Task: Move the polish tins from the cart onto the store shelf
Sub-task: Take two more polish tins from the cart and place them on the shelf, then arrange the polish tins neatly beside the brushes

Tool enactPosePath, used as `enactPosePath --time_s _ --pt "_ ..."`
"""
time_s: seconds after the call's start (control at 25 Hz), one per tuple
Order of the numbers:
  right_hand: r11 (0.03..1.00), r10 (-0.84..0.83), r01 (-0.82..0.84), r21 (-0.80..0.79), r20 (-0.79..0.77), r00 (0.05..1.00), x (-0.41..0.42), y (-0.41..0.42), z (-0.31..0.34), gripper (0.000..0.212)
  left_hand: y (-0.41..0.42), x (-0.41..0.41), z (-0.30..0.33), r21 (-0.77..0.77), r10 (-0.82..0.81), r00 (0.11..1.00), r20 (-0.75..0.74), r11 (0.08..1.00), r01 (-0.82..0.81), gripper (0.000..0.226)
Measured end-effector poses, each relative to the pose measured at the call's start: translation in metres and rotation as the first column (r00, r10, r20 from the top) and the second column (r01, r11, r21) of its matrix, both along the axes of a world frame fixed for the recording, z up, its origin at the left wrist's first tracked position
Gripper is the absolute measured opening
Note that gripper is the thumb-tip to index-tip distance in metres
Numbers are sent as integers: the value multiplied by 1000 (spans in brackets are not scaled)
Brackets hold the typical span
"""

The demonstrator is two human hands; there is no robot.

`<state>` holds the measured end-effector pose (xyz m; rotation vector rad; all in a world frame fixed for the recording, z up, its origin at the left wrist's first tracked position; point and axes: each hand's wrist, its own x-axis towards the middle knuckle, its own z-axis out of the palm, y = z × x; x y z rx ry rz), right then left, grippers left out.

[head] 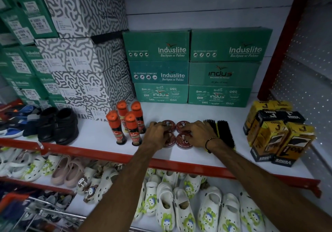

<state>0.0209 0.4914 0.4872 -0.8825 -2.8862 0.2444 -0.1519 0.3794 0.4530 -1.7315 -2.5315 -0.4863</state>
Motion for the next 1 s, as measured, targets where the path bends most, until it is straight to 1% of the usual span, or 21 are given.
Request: enactPosePath --time_s 0.28,0.36,0.48,0.56,0.68,0.76,0.8,0.84,0.92,1.0 --pt "1000 9 -9 1 -16 1000 2 0 -1 43 0 -3 0 23 -12 1000 1 1000 12 46" --pt "1000 9 -9 -10 -26 1000 3 0 0 42 0 0 4 23 -24 1000 20 999 24 42" --pt "995 -22 5 -102 -167 986 14 5 7 41 4 14 17 91 -21 998 57 996 16 33" --pt "991 -53 27 -129 -209 976 32 11 12 45 8 34 27 133 -38 998 57 991 30 31" --pt "988 -112 97 -120 -126 986 68 17 22 62 17 70 33 132 -139 990 38 982 133 31" --pt "986 -136 130 -109 -48 990 90 18 27 70 24 93 31 51 -191 980 54 981 188 53" --pt "984 -132 129 -119 -14 991 98 19 27 71 28 102 29 4 -204 978 38 979 204 63" --pt "982 -126 126 -141 15 992 105 18 26 69 30 109 26 -35 -212 977 2 977 212 68" --pt "977 -120 129 -171 63 991 115 18 21 62 35 125 24 -85 -217 975 -36 973 214 71" --pt "978 -114 128 -166 89 989 122 20 14 64 36 134 26 -74 -207 978 -27 976 205 70"
